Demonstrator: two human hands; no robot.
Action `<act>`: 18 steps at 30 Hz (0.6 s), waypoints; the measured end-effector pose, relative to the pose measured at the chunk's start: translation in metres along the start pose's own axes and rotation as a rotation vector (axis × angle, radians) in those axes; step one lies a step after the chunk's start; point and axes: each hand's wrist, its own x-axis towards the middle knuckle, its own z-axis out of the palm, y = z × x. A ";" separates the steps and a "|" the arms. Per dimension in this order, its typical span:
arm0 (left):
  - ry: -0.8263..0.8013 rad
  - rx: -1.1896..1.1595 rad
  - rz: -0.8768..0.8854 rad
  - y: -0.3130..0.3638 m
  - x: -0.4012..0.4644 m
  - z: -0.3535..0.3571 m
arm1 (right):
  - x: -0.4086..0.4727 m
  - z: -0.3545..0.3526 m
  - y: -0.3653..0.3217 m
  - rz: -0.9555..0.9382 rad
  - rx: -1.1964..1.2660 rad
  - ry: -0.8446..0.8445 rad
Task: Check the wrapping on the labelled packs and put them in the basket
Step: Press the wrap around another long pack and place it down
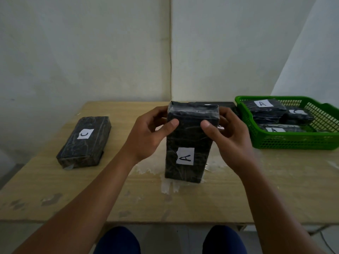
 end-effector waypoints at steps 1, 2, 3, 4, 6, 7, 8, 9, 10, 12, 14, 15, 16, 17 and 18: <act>-0.025 -0.011 0.021 0.000 -0.001 -0.001 | -0.001 -0.002 -0.003 -0.018 0.005 -0.014; -0.050 -0.021 0.038 0.000 -0.001 -0.003 | -0.002 -0.004 -0.005 -0.033 0.002 -0.024; -0.067 -0.028 0.050 -0.001 -0.001 -0.004 | -0.002 -0.005 -0.005 -0.051 -0.009 -0.028; -0.080 -0.036 0.059 -0.001 -0.001 -0.005 | -0.003 -0.005 -0.006 -0.069 -0.021 -0.027; -0.083 -0.043 0.077 0.001 -0.001 -0.005 | -0.003 -0.006 -0.005 -0.100 -0.014 -0.026; -0.073 -0.032 0.095 0.004 -0.002 -0.003 | -0.002 -0.007 -0.003 -0.106 0.013 -0.036; -0.048 -0.001 0.122 0.007 -0.004 0.000 | -0.002 -0.009 -0.002 -0.103 0.057 -0.053; -0.003 0.051 0.164 0.010 -0.005 0.003 | -0.001 -0.011 -0.001 -0.094 0.109 -0.079; 0.051 0.115 0.220 0.014 -0.007 0.007 | 0.000 -0.014 -0.001 -0.079 0.155 -0.115; 0.147 0.253 0.336 0.021 -0.008 0.015 | 0.000 -0.017 -0.001 -0.046 0.189 -0.177; 0.211 0.364 0.421 0.026 -0.007 0.021 | -0.001 -0.018 0.002 -0.022 0.180 -0.200; 0.230 0.401 0.451 0.028 -0.006 0.023 | -0.001 -0.018 0.005 -0.016 0.171 -0.201; 0.241 0.424 0.471 0.029 -0.006 0.024 | -0.001 -0.018 0.006 -0.013 0.167 -0.195; 0.247 0.437 0.485 0.030 -0.005 0.025 | -0.001 -0.018 0.007 -0.011 0.168 -0.185; 0.250 0.444 0.494 0.030 -0.005 0.026 | -0.001 -0.017 0.009 -0.010 0.172 -0.180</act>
